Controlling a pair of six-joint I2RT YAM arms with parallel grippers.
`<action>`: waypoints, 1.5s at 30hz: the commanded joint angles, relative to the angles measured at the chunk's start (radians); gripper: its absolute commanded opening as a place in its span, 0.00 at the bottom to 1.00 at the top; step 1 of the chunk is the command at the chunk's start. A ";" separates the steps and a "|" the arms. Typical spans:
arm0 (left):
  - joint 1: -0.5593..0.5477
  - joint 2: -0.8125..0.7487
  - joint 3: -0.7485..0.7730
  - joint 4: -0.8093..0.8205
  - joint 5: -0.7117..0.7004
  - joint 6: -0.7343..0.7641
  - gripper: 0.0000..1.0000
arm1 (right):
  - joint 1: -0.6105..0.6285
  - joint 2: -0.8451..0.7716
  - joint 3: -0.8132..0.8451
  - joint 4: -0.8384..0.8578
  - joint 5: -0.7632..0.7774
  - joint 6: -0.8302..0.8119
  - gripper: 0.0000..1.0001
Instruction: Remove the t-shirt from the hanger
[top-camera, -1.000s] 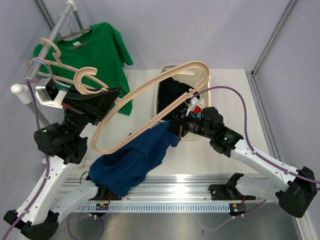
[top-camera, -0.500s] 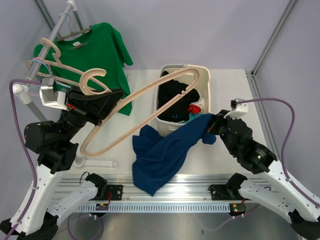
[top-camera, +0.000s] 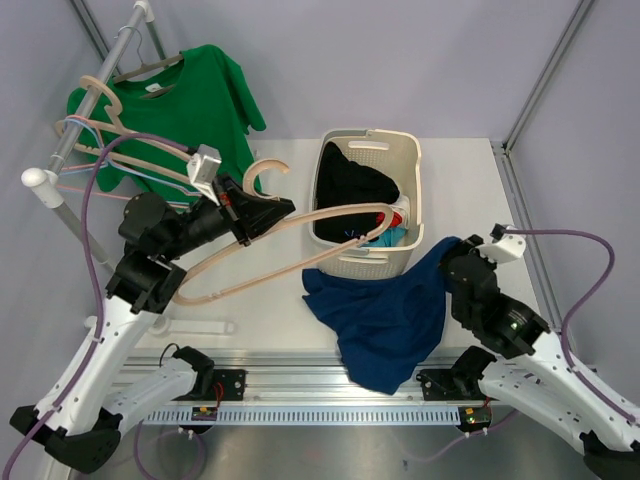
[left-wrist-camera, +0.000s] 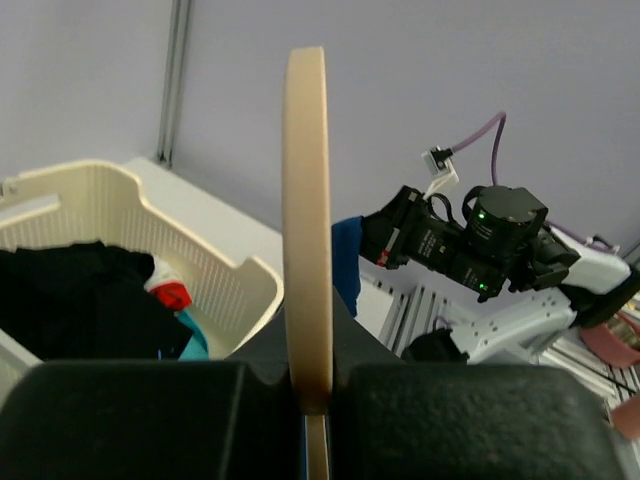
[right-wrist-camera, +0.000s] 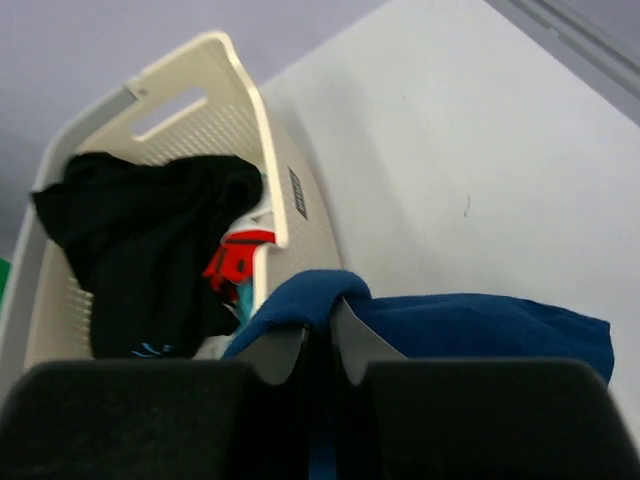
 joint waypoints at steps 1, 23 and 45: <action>0.001 0.017 -0.006 -0.079 0.081 0.080 0.00 | -0.017 0.035 -0.027 0.032 0.065 0.140 0.24; 0.001 0.054 0.048 -0.245 0.237 0.138 0.00 | -0.011 0.385 0.578 -0.042 -1.521 -0.815 0.88; 0.000 0.108 0.067 -0.245 0.366 0.086 0.00 | 0.034 0.656 0.690 -0.156 -1.782 -0.990 0.65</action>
